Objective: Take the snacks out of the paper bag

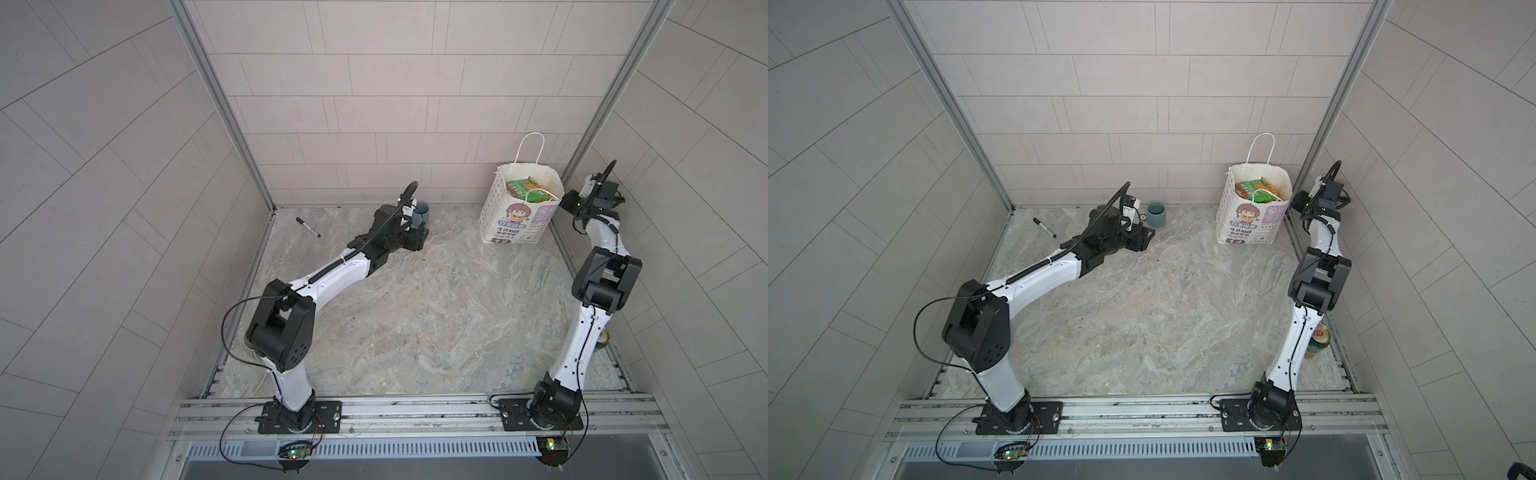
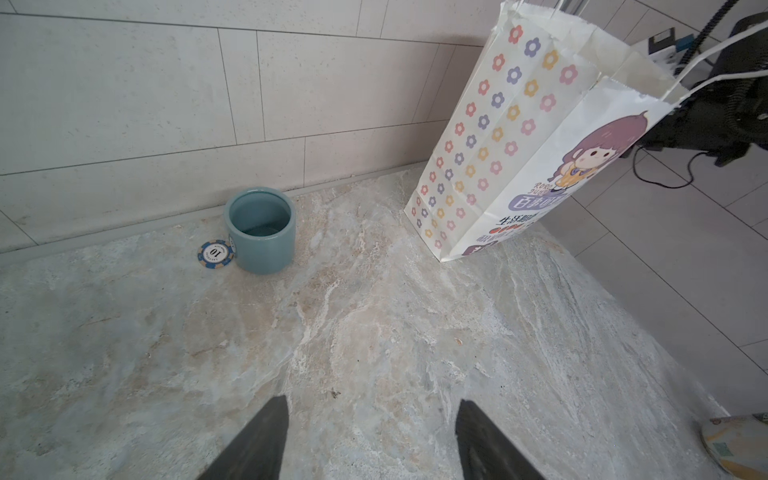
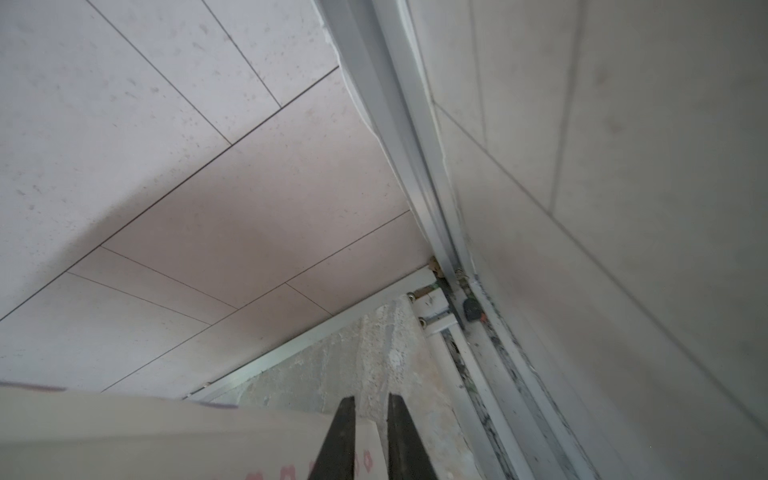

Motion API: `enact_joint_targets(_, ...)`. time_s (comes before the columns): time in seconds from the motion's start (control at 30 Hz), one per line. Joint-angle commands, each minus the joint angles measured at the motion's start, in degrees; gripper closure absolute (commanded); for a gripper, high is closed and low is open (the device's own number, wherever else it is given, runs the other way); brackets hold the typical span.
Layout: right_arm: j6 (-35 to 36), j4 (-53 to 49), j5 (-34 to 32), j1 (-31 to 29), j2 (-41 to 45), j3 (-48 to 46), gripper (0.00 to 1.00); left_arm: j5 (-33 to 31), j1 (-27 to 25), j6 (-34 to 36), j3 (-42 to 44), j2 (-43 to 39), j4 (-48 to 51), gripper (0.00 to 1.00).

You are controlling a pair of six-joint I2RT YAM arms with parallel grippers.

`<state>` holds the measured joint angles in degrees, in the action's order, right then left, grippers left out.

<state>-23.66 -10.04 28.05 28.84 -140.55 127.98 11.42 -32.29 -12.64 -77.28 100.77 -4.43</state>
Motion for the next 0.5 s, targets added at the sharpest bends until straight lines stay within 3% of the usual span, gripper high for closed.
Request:
enact_joint_targets(0.0, -4.2, 2.6, 6.4, -0.8, -5.4, 7.5, 0.81, 1.4, -0.1, -0.7, 2.7, -2.9, -5.7, 0.29)
enact_joint_targets(0.17, -10.5, 6.6, 9.4, -1.7, -15.9, 19.9, 0.78, 2.6, -0.1, -1.7, 5.2, -3.0, -8.0, 0.28)
enact_joint_targets(0.47, -11.9, 16.5, 13.1, -4.7, -22.9, 22.7, 0.52, 2.0, -0.2, 0.2, 7.9, -4.4, -7.7, 0.28)
